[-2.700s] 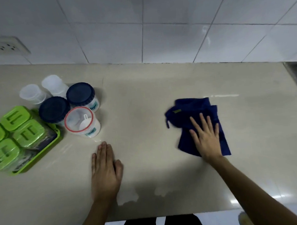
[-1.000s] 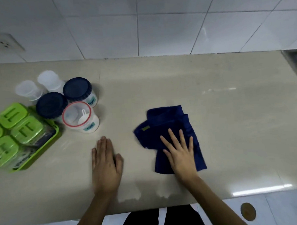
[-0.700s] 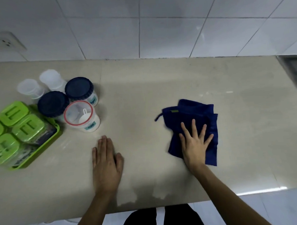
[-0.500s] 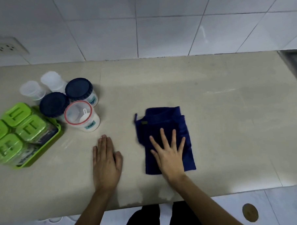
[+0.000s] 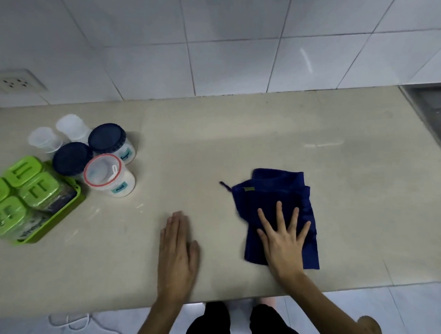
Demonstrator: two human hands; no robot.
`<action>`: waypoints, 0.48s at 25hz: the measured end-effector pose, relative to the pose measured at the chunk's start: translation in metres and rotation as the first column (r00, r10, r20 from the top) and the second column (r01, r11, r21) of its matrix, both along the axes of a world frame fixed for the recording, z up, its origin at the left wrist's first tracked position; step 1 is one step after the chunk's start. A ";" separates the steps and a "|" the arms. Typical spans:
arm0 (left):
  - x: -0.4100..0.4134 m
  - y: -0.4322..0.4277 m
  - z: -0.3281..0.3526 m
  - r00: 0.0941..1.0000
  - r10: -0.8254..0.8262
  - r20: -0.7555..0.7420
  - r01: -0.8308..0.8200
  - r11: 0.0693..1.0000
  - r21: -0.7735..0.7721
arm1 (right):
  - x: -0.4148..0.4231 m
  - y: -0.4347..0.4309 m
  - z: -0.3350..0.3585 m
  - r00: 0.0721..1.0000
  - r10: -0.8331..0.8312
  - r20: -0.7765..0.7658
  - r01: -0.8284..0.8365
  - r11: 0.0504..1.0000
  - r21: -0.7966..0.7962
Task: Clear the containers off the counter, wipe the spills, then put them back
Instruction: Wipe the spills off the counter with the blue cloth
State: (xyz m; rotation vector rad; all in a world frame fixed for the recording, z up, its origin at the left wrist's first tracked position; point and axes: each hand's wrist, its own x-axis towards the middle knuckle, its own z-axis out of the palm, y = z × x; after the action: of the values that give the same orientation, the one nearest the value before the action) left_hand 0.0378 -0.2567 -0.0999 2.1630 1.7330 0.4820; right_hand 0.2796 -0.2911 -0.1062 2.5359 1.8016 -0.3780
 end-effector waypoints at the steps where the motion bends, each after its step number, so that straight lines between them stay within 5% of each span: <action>1: 0.018 -0.011 0.004 0.999 -0.037 0.019 0.037 0.999 -0.003 | -0.010 -0.008 0.000 0.999 0.033 -0.002 -0.033 0.999 -0.009; 8: 0.125 -0.035 -0.001 0.927 -0.332 -0.175 0.336 0.942 -0.013 | 0.045 -0.034 0.003 0.972 0.232 0.023 -0.233 0.969 0.078; 12: 0.139 -0.035 -0.005 0.881 -0.357 -0.311 0.351 0.933 -0.079 | 0.064 -0.035 -0.002 0.943 0.331 0.027 -0.332 0.942 0.059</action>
State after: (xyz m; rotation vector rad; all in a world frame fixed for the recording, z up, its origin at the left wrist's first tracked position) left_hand 0.1765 -0.2921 -0.1053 2.5808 1.4175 0.0137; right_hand 0.3434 -0.3257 -0.1079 2.1992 2.2132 -0.2925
